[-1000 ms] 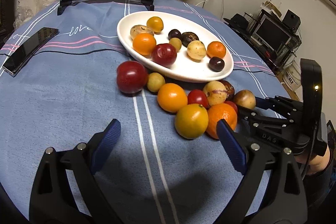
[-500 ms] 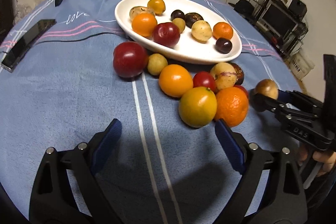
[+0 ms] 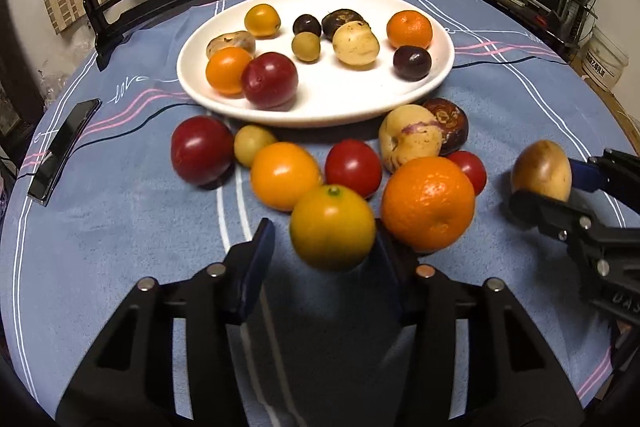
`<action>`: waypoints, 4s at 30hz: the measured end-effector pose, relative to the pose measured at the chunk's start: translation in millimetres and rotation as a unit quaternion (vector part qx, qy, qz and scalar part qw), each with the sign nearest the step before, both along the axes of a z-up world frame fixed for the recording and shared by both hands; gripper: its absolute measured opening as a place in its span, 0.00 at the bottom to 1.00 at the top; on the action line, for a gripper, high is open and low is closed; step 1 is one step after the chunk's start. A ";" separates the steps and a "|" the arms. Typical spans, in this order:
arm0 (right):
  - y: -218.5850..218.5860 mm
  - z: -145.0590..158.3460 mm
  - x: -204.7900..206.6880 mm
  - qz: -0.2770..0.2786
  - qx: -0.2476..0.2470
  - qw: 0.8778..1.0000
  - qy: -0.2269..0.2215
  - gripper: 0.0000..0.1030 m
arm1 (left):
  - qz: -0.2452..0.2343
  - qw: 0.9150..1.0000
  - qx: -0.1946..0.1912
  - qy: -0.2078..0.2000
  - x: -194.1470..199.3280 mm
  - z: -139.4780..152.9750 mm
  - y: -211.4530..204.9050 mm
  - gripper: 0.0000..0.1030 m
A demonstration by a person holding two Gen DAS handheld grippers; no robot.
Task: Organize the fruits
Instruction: 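Grasp a large tan round fruit with the right tool while the left grasps a yellow orange, then carry both fruits onto the white plate and open both tools, then withdraw both open tools from the plate toward the fruit pile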
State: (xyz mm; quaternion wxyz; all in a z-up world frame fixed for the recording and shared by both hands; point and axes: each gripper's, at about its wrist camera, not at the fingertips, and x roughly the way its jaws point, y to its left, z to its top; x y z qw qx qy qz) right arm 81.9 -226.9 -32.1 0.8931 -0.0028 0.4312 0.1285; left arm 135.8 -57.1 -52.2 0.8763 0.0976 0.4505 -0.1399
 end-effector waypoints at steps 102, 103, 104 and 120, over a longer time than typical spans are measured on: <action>18.4 40.5 114.0 -0.055 0.011 0.994 -0.093 0.61 | 0.098 0.988 -0.096 -0.077 80.2 61.0 33.1 0.81; 16.0 40.0 105.5 -0.056 0.013 0.994 -0.097 0.61 | 0.099 0.987 -0.095 -0.078 76.4 61.4 35.3 0.82; 13.8 38.8 99.5 -0.058 0.015 0.993 -0.098 0.61 | 0.100 0.987 -0.095 -0.079 71.4 61.6 38.1 0.83; 5.9 23.8 24.6 -0.048 0.045 0.996 -0.065 0.61 | 0.110 0.989 -0.081 -0.064 5.2 31.8 72.0 0.88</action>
